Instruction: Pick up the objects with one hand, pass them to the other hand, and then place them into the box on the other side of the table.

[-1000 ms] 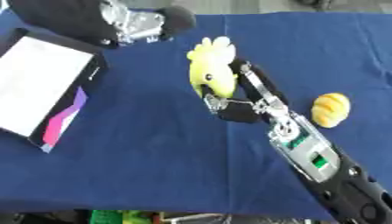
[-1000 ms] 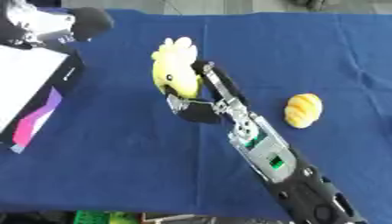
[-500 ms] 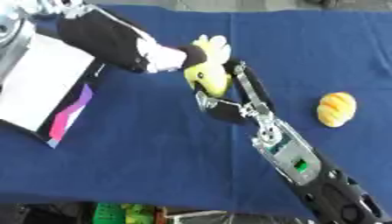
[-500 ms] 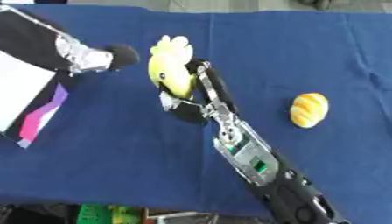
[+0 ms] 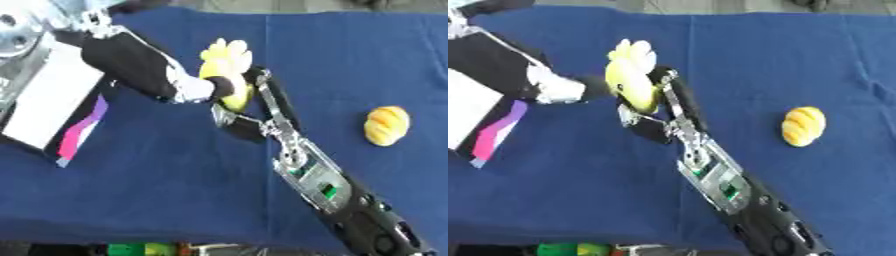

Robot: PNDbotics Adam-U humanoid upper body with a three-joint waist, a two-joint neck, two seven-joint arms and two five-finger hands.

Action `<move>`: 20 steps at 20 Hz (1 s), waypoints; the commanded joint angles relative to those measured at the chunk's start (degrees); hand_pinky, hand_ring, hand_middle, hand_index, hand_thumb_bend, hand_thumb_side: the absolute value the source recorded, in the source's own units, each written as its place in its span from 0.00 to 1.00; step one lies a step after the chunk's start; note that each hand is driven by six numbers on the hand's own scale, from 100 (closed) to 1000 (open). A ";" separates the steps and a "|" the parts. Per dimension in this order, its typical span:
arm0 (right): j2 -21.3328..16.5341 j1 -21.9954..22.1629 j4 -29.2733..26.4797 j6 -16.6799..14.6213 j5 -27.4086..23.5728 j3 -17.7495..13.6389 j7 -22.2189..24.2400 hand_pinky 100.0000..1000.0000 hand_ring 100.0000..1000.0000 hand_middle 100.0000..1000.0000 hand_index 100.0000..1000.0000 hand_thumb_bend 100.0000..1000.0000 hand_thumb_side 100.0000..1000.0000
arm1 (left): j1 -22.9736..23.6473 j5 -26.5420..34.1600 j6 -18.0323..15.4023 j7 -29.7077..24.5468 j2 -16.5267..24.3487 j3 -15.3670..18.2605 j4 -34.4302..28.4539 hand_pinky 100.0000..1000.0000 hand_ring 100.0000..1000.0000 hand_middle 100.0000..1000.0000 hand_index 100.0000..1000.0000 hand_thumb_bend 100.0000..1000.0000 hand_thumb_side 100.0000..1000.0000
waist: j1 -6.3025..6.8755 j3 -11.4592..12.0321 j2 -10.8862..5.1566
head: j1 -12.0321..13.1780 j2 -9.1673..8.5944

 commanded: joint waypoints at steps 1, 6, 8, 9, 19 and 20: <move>0.37 -1.06 -0.58 -0.88 1.50 0.11 -0.13 0.77 0.52 0.36 0.60 0.00 0.00 | -1.44 -2.14 -0.23 -2.81 -0.11 -0.21 0.81 0.87 0.86 0.84 0.89 0.38 0.43 | 0.36 0.10 -1.27 | -0.13 0.05; 0.36 -1.16 -0.49 -2.31 3.84 0.34 -0.20 0.77 0.52 0.37 0.60 0.00 0.00 | -1.43 -3.78 -1.08 -4.64 -0.57 -0.86 3.51 0.87 0.86 0.84 0.89 0.35 0.36 | 0.43 0.07 -1.23 | -0.09 0.55; 0.41 -1.24 -0.48 -3.10 5.11 0.51 0.09 0.77 0.52 0.37 0.60 0.00 0.00 | -1.44 -3.75 -1.20 -5.22 -0.75 -1.17 4.46 0.87 0.86 0.84 0.88 0.34 0.34 | 0.46 0.08 -1.22 | -0.11 0.71; 0.46 -1.31 -0.52 -3.53 5.70 0.59 0.24 0.77 0.52 0.37 0.60 0.00 0.00 | -1.43 -3.82 -1.33 -5.52 -0.82 -1.32 4.83 0.87 0.86 0.84 0.88 0.33 0.33 | 0.47 0.08 -1.22 | -0.11 0.78; 0.81 -1.89 -1.00 -6.34 9.97 0.84 0.67 0.77 0.52 0.37 0.60 0.00 0.00 | -0.99 -4.89 -3.12 -5.96 -1.66 -2.90 9.97 0.87 0.86 0.84 0.85 0.31 0.30 | 0.45 0.03 -1.07 | -0.08 1.02; 0.85 -1.95 -1.05 -6.57 10.31 0.84 0.66 0.77 0.52 0.37 0.60 0.00 0.00 | -0.94 -4.96 -3.30 -5.96 -1.75 -3.03 10.46 0.87 0.86 0.83 0.84 0.31 0.30 | 0.47 0.04 -1.04 | -0.08 1.06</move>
